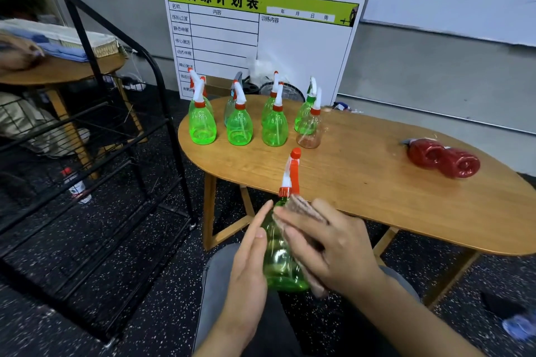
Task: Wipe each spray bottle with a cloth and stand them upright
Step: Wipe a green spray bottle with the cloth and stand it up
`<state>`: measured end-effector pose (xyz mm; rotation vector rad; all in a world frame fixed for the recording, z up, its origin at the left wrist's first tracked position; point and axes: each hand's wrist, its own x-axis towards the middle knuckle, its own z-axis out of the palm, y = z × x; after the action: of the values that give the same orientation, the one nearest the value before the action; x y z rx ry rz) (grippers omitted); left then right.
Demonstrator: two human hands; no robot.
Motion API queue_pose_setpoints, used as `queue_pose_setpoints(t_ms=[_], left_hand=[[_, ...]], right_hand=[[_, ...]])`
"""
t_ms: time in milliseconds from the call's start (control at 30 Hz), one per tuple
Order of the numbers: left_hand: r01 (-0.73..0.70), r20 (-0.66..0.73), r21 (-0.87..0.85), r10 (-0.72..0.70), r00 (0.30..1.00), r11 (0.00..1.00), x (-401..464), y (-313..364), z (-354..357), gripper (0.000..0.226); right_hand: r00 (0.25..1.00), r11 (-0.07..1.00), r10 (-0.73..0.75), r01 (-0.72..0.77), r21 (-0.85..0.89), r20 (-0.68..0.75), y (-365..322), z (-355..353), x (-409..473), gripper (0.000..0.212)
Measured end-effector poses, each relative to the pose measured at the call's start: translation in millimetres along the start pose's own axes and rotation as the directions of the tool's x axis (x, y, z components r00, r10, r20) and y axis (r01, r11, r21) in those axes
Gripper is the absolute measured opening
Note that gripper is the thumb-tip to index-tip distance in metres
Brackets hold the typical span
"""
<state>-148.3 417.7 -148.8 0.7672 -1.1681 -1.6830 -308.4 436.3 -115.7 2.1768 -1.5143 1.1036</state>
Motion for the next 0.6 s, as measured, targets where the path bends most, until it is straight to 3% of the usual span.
queue_pose_setpoints(t_ms=[100,200,300,400,467,600], left_hand=[[-0.024,-0.001,0.026,0.024,1.0,0.999,0,0,0,0.048],[-0.031,-0.021,0.05,0.032,0.999,0.998,0,-3,-2,0.051],[0.014,-0.028,0.063,-0.013,1.0,0.998,1,-10,-5,0.058],[0.02,-0.042,0.057,-0.018,0.999,0.998,3,-13,-6,0.064],[0.023,-0.052,0.048,-0.021,0.998,0.999,3,-13,-6,0.065],[0.029,-0.025,0.087,-0.027,0.999,0.996,2,-13,-4,0.06]], right_hand=[[0.987,0.986,0.16,-0.16,-0.047,-0.001,-2,3,12,0.035],[0.991,0.99,0.129,-0.126,-0.066,0.04,-8,6,10,0.034],[0.992,0.999,-0.032,0.034,-0.014,0.12,-13,2,-1,0.027],[0.944,0.96,-0.276,0.281,-0.001,0.179,-16,-1,-16,0.023],[0.933,0.946,-0.316,0.324,-0.015,0.17,-13,-2,-19,0.024],[0.997,0.998,-0.052,0.054,-0.032,0.057,1,-2,-7,0.032]])
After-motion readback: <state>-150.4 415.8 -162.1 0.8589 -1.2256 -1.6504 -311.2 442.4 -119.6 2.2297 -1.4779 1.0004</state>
